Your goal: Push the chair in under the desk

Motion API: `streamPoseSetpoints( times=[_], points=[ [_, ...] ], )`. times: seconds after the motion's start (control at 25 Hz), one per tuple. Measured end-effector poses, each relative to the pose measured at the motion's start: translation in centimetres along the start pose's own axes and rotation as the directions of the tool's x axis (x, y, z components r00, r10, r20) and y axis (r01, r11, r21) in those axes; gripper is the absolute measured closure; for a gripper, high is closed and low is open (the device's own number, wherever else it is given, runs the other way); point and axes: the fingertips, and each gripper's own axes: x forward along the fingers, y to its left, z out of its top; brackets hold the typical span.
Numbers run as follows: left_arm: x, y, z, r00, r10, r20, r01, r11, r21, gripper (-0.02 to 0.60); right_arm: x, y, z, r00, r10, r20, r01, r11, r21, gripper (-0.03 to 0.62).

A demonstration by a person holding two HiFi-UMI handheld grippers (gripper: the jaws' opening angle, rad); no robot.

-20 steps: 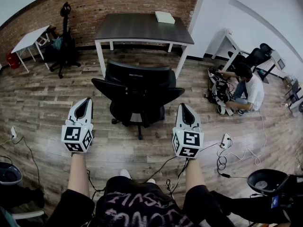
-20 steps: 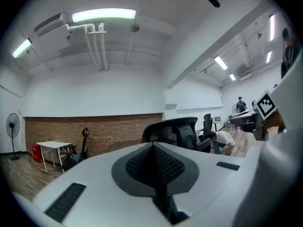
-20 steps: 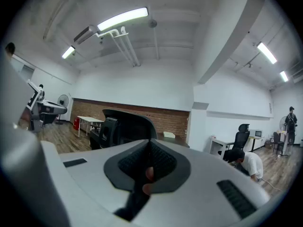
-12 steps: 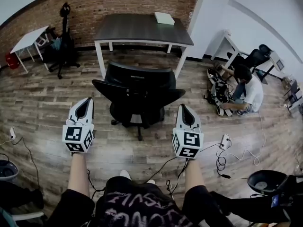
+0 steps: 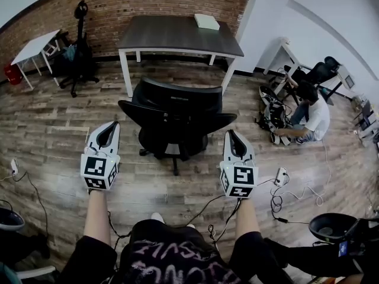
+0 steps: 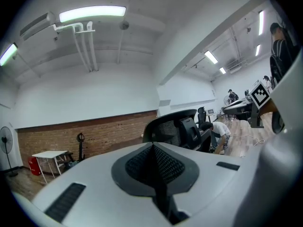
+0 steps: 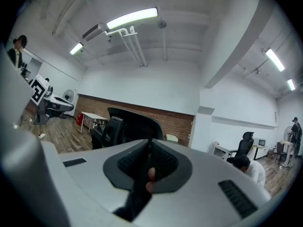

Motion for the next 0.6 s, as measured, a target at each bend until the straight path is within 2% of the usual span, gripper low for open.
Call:
streamPoseSetpoints(
  times=[0.24,0.4,0.6],
  points=[
    [1.2,0.7,-1.0,0.998,-0.049,-0.027,0.051,0.995,0.089,0.565,-0.2,0.7,-0.5,1.0,0.021,-0.019,-0.022,0.999,-0.036,0.562],
    [2.3,0.2,-1.6,0.995,-0.087,-0.043,0.091,0.991,0.099,0.565,0.0,0.8,-1.5,0.997,0.046,-0.064,-0.051,0.996,-0.079,0.561],
    [4.2,-0.1,-2.7,0.989,-0.125,-0.084,0.138,0.974,0.178,0.565,1.7,0.5,-2.1,0.994,0.068,-0.089,-0.077,0.992,-0.104,0.553]
  ],
)
